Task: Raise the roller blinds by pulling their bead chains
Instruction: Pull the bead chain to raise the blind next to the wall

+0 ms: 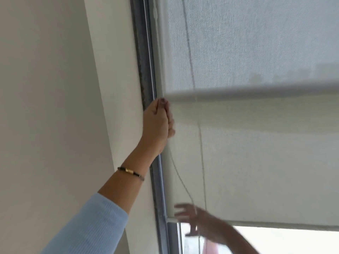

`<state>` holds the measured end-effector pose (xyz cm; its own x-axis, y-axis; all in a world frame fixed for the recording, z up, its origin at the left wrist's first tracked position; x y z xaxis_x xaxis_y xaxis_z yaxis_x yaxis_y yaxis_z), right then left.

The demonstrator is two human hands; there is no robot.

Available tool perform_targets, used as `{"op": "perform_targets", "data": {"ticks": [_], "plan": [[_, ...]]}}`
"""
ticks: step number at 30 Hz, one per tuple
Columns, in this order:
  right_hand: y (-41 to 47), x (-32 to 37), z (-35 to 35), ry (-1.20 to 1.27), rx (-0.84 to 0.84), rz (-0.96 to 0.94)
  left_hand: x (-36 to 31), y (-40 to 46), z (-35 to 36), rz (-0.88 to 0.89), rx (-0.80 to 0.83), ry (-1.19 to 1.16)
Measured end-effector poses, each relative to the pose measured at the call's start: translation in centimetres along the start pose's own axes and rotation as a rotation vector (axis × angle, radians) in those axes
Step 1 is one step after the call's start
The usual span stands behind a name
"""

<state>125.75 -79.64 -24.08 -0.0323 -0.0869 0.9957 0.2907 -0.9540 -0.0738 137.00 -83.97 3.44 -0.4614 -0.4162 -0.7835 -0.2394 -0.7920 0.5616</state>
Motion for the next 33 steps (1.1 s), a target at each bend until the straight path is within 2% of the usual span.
{"op": "perform_targets", "data": {"ticks": [2,6,11,15,18,21,27,30,33], "plan": [[0.0,4.9,0.1,0.060,-0.002,-0.074,2.1,-1.5,-0.5,-0.042,0.013,0.024],[-0.8,17.6,-1.2,0.176,-0.024,-0.373,7.0,-5.3,-1.2,-0.131,0.025,0.096],[-1.3,29.5,0.5,0.039,-0.136,-0.555,14.8,-10.8,-0.9,-0.316,0.064,0.195],[-2.2,35.0,2.0,0.022,-0.216,-0.696,20.4,-14.4,-1.9,-0.414,0.050,0.198],[-1.0,33.9,2.1,-0.054,-0.364,-0.706,23.0,-16.0,-2.9,-0.418,0.054,0.265],[0.1,28.6,2.0,-0.013,-0.460,-0.744,24.0,-16.8,-3.5,-0.415,0.052,0.272],[0.8,18.3,2.3,0.085,-0.456,-0.773,22.8,-16.5,-4.7,-0.351,0.002,0.358],[1.2,18.1,2.6,0.059,-0.427,-0.769,22.6,-16.5,-5.0,-0.306,-0.027,0.354],[1.4,19.2,2.7,0.068,-0.361,-0.743,23.0,-16.7,-4.9,-0.352,0.008,0.335]]}}
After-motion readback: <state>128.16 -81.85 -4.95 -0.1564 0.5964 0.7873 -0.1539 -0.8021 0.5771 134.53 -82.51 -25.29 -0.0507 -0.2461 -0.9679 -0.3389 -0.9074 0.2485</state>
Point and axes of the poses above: each hand's wrist, its own y-axis towards the middle knuckle, its own z-axis out of the palm, x = y × z, the point moved 8 cm from there along y, towards the middle knuckle, and after that the axes turned 1 degree about y, right-handed, at the moved point
